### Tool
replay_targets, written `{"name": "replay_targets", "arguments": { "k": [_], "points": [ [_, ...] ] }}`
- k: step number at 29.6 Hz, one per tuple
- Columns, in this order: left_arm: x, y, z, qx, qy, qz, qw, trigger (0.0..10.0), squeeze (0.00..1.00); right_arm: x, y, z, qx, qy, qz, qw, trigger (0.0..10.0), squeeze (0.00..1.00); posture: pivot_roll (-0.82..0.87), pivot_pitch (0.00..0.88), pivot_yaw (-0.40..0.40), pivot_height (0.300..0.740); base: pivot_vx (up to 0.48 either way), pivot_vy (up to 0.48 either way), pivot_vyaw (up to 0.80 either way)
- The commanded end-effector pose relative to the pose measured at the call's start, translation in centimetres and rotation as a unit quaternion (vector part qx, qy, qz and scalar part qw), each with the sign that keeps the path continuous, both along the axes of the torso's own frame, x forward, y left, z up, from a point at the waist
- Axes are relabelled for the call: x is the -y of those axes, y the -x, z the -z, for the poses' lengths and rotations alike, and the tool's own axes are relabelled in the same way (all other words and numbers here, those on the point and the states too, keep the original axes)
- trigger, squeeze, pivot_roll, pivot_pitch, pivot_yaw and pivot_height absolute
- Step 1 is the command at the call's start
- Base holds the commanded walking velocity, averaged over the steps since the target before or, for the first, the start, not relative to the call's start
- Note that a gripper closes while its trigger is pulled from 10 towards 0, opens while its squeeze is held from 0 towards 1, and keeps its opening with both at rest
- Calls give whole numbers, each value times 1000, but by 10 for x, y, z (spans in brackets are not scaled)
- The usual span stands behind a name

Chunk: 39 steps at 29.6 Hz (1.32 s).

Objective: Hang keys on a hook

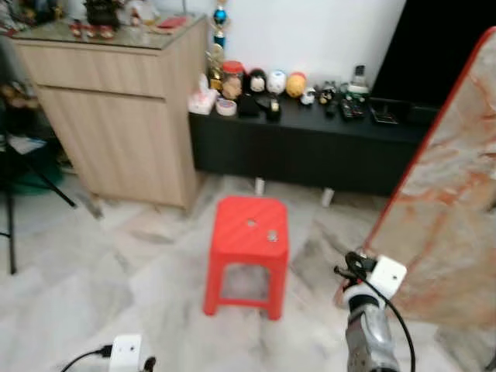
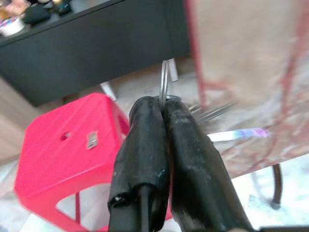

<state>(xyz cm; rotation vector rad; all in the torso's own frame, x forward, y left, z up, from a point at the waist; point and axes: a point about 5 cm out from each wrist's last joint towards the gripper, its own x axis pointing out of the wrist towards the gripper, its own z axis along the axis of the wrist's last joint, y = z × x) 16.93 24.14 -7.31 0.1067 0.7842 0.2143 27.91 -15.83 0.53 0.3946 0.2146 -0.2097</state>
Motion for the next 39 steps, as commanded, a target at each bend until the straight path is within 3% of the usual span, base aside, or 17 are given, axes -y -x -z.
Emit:
{"name": "replay_targets", "arguments": {
  "k": [1,13,29,39],
  "points": [
    [5,0,2,-2,7,-1,1000,10000,0,8,-1,-2,4,11,8,1000,10000,0,71,0,-64,740,0,-266,0],
    [4,2,2,-3,8,-5,1000,10000,0,6,-2,-3,4,9,7,1000,10000,0,68,0,-64,740,0,-275,0],
    [6,0,2,-4,9,2,1000,10000,0,16,-9,-10,15,19,10,1000,10000,0,55,0,-67,740,0,-245,0],
    [7,0,2,-3,9,3,1000,10000,0,11,-10,-10,16,17,5,1000,10000,0,58,0,-68,740,0,-264,0]
  ]
}}
